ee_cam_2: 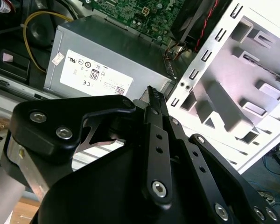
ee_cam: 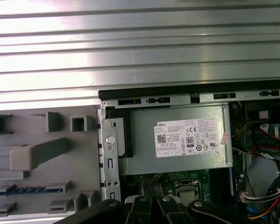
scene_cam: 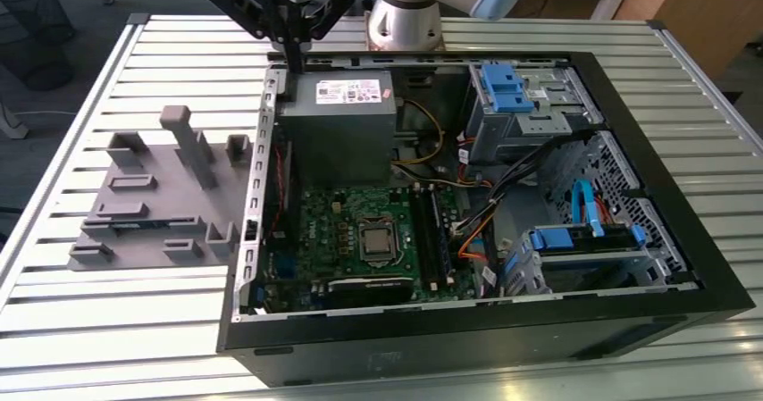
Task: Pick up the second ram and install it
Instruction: 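Reach for the second ram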
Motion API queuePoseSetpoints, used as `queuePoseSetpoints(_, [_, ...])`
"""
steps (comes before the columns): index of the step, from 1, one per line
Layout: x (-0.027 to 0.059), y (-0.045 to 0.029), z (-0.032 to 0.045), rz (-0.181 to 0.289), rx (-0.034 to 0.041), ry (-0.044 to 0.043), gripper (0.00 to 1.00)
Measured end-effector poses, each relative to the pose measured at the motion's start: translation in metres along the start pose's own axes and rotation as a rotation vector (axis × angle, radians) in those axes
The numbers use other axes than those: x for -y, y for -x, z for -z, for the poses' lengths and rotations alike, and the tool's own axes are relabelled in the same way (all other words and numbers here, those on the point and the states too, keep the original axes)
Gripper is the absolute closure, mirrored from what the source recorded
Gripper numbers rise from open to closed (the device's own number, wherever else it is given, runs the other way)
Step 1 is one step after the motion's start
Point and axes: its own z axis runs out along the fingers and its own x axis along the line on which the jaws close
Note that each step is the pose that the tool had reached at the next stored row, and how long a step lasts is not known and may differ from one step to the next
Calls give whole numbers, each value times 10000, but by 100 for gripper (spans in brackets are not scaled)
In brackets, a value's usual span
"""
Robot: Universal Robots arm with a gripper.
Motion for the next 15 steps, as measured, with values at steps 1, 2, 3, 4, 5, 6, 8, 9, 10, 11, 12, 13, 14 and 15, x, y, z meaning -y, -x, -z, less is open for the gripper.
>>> queuePoseSetpoints(1, [0,-6,-1,0,0,0,89])
queuePoseSetpoints(2, [1,-12,-1,0,1,1,89])
queuePoseSetpoints(3, [1,-17,-1,0,0,0,89])
queuePoseSetpoints(4, [2,-22,-2,0,0,0,89])
queuePoseSetpoints(5, [2,-27,-2,0,0,0,89])
queuePoseSetpoints(6, [2,-32,-3,0,0,0,89])
queuePoseSetpoints(8, [3,-42,-3,0,0,-1,89])
queuePoseSetpoints(9, [4,-46,-4,0,0,0,89])
queuePoseSetpoints(10, [4,-51,-4,-1,0,0,89])
queuePoseSetpoints(11, [4,-56,-5,-1,0,0,89])
queuePoseSetpoints(12, [5,-60,-5,-1,0,0,89])
queuePoseSetpoints(13, [5,-64,-5,0,0,0,89])
queuePoseSetpoints(14, [5,-69,-6,0,0,1,89])
queuePoseSetpoints(15, [6,-73,-6,0,0,0,89])
